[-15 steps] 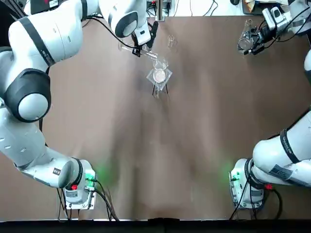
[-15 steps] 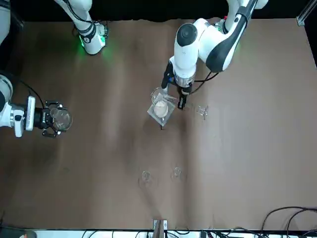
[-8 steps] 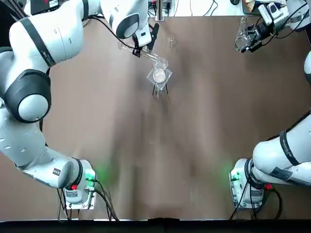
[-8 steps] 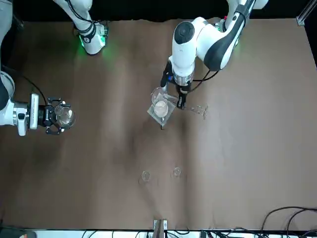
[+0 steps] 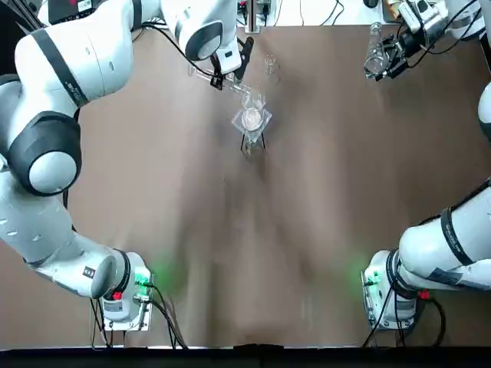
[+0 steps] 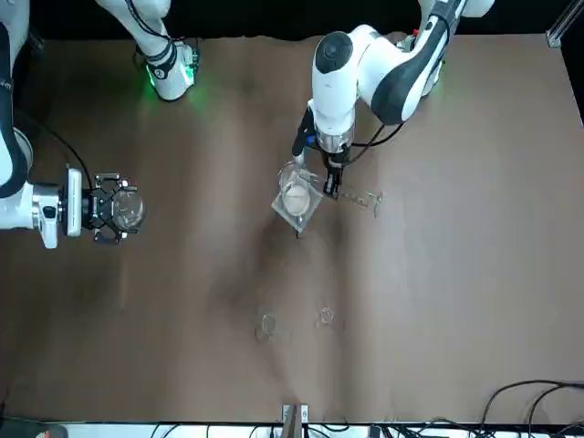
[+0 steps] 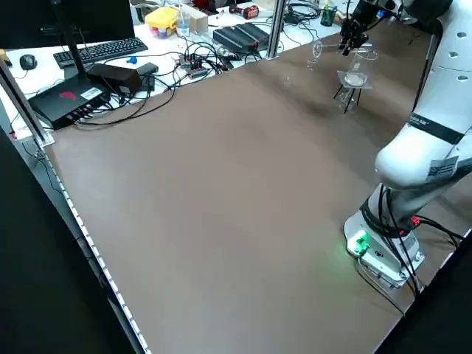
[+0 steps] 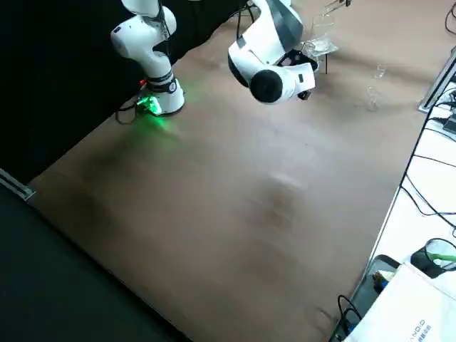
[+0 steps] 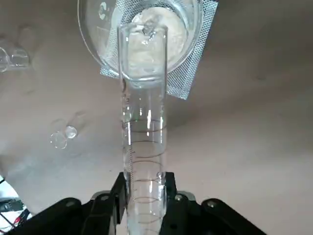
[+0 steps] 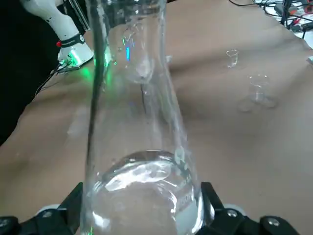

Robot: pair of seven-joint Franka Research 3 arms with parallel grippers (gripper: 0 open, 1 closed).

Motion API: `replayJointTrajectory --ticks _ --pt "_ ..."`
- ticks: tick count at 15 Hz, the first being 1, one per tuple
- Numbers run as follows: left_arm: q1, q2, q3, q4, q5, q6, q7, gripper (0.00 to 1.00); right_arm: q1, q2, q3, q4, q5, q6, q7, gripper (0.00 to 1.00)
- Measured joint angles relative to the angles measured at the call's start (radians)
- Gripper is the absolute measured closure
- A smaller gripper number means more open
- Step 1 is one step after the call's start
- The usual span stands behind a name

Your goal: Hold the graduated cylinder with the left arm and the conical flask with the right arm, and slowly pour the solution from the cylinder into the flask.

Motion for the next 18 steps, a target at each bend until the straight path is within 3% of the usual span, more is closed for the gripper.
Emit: replayJointTrajectory --ticks 18 --pt "-0.030 0.000 0.000 0.024 0.106 -0.040 -0.074 0.66 0.156 -0.041 0.001 -0.001 -0.004 0.052 0.102 0.04"
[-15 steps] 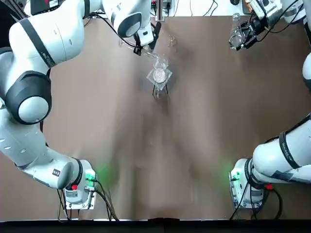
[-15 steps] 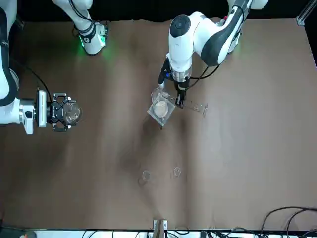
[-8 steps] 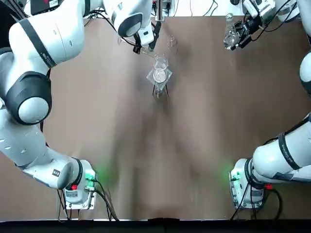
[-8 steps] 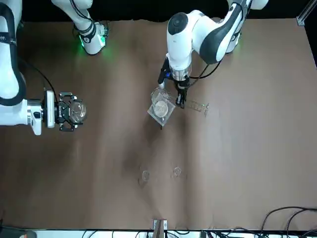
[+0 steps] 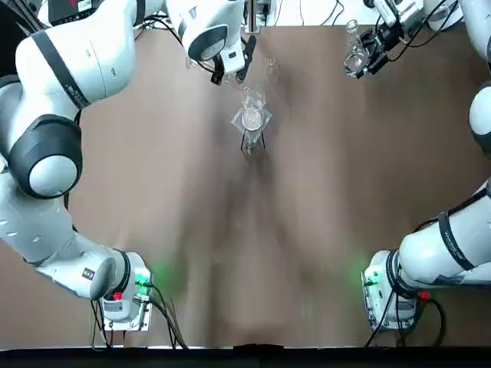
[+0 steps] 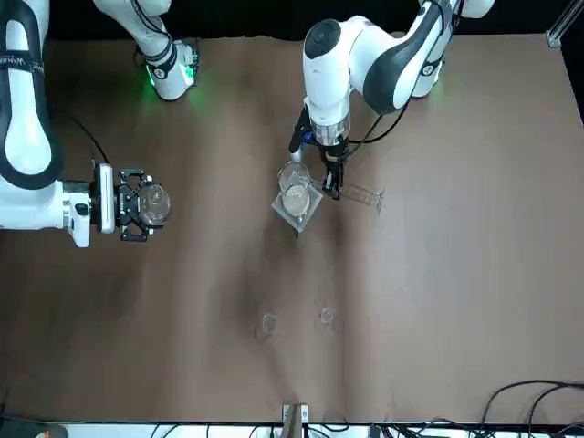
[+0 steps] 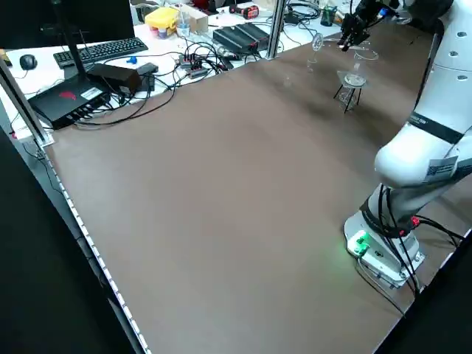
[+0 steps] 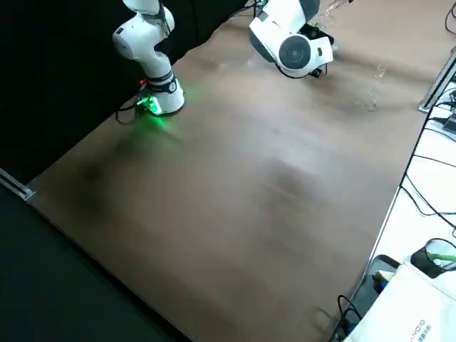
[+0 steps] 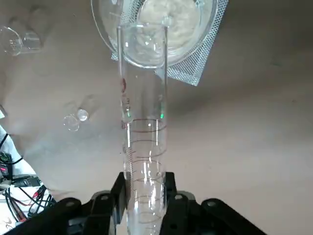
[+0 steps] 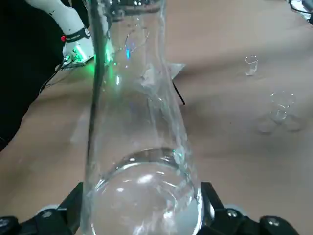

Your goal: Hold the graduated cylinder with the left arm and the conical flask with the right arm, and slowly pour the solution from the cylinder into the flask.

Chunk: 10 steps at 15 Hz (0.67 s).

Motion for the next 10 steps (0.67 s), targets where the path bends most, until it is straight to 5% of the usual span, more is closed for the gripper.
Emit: replayJointTrajectory --ticks 10 --pt "-0.009 0.000 0.001 0.002 0.011 -0.011 -0.005 0.66 0.071 -0.030 0.000 0.000 -0.001 0.031 0.092 0.04"
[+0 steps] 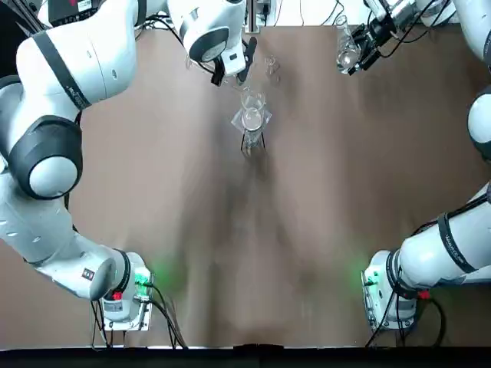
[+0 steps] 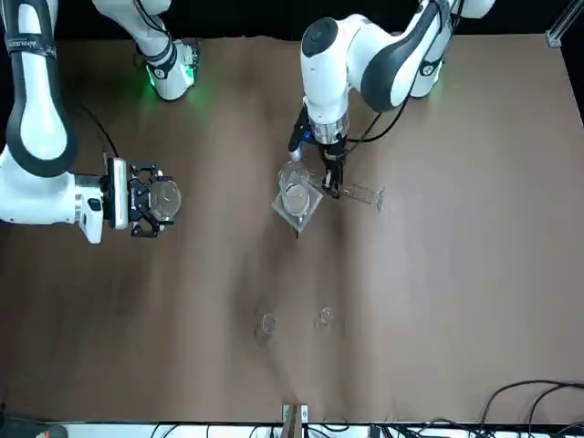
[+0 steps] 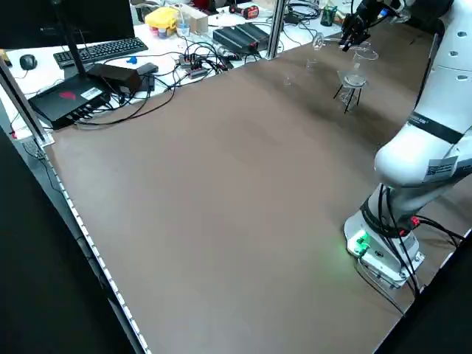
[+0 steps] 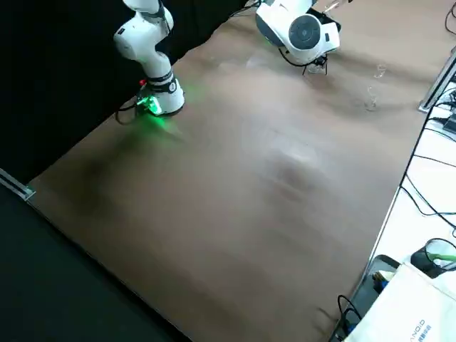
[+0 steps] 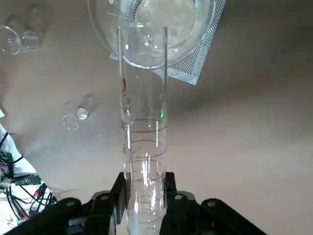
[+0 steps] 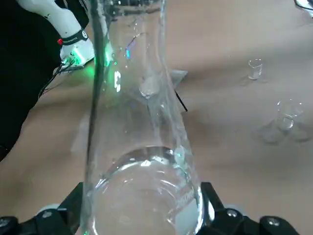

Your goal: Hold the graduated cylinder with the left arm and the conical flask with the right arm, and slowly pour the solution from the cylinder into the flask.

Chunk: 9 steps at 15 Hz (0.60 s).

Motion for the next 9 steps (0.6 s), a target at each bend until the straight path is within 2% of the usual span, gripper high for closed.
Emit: replayJointTrajectory --ticks 4,9 --pt "0.008 0.000 0.003 0.021 -0.026 -0.017 -0.006 0.66 0.037 -0.002 0.001 0.000 0.000 0.015 0.046 0.04" --pt "0.064 0.000 0.005 0.052 -0.235 -0.021 0.021 0.66 0.096 -0.002 0.002 0.001 0.000 0.072 0.095 0.04"
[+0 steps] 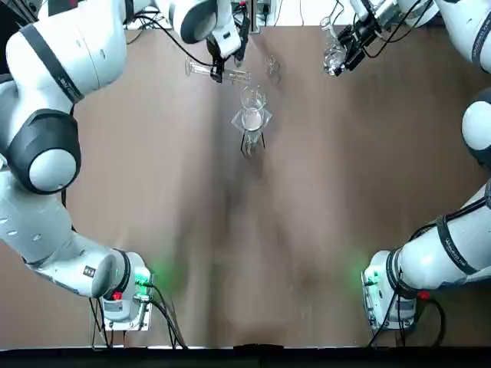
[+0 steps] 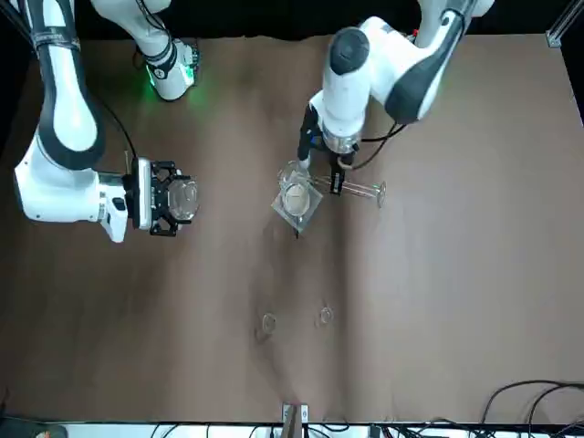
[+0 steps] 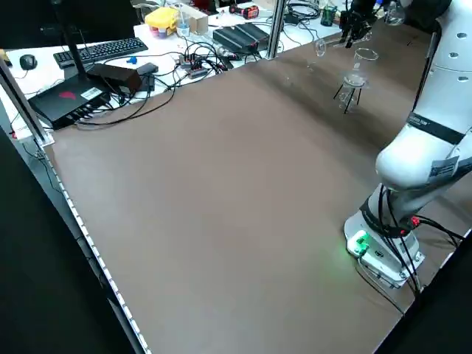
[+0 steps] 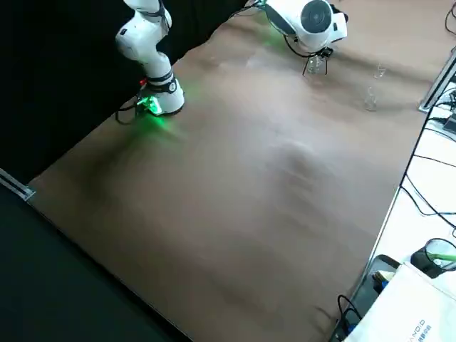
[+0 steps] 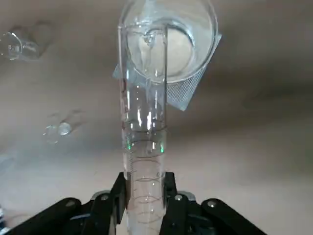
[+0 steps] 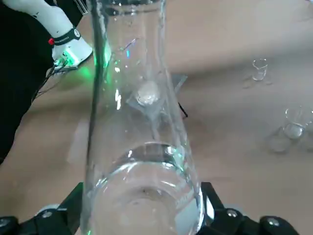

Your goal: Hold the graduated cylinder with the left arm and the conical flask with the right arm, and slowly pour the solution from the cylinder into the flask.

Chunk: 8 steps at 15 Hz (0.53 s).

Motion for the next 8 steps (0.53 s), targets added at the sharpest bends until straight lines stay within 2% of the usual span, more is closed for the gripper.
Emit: replayJointTrajectory --ticks 1,8 --pt "0.037 0.000 0.001 0.009 -0.101 0.000 0.036 0.66 0.025 0.000 0.000 0.000 0.000 0.014 0.006 0.04" --pt "0.209 0.000 0.002 0.021 -0.499 0.000 0.298 0.66 0.093 0.000 0.000 0.000 0.000 0.037 0.014 0.04"
